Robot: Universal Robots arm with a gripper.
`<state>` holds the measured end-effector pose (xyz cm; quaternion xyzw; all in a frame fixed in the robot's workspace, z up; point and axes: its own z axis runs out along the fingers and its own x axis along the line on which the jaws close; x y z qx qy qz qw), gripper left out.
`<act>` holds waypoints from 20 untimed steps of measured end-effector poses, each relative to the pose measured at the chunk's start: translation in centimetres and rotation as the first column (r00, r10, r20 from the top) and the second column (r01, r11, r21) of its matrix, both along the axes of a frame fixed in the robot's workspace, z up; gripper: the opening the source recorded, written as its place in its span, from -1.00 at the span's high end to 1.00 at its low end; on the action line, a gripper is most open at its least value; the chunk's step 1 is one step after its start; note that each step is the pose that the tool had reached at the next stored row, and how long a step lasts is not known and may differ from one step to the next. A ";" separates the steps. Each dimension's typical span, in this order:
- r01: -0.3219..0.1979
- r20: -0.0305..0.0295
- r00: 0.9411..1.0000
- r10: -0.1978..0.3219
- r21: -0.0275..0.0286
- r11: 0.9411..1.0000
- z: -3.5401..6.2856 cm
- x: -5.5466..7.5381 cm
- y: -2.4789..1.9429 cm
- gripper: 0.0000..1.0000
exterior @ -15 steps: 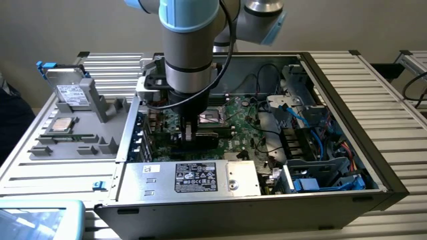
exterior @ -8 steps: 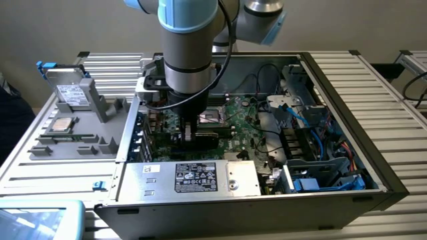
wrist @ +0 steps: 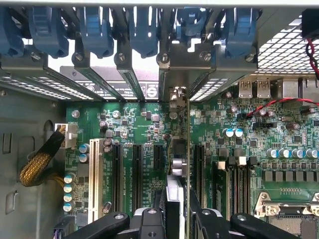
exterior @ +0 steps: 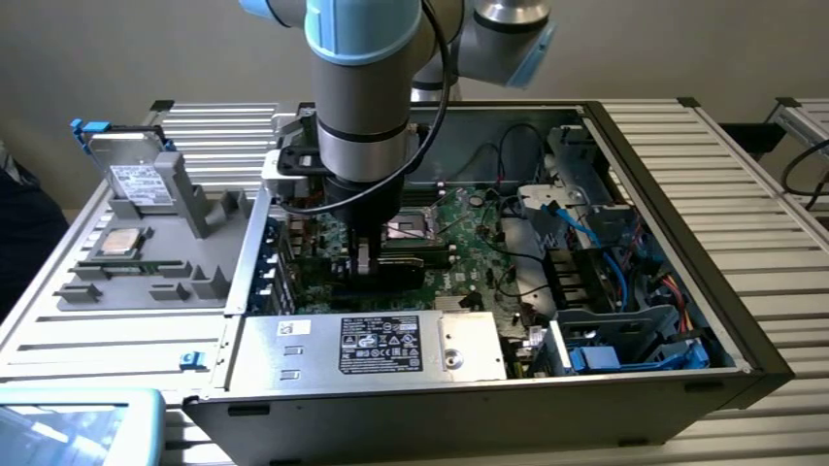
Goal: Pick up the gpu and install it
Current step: 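Insert the gpu into the slot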
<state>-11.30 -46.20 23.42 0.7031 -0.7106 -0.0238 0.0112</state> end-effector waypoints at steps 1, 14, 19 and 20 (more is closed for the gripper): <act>0.000 0.000 1.000 0.000 0.000 1.000 0.00 0.0 0.00 0.44; 0.000 0.000 1.000 0.000 0.000 1.000 -0.09 0.0 0.00 0.44; 0.000 0.000 1.000 0.000 0.000 1.000 -0.10 0.0 0.00 0.44; 0.000 0.000 1.000 0.000 0.000 1.000 -0.10 0.0 0.00 0.44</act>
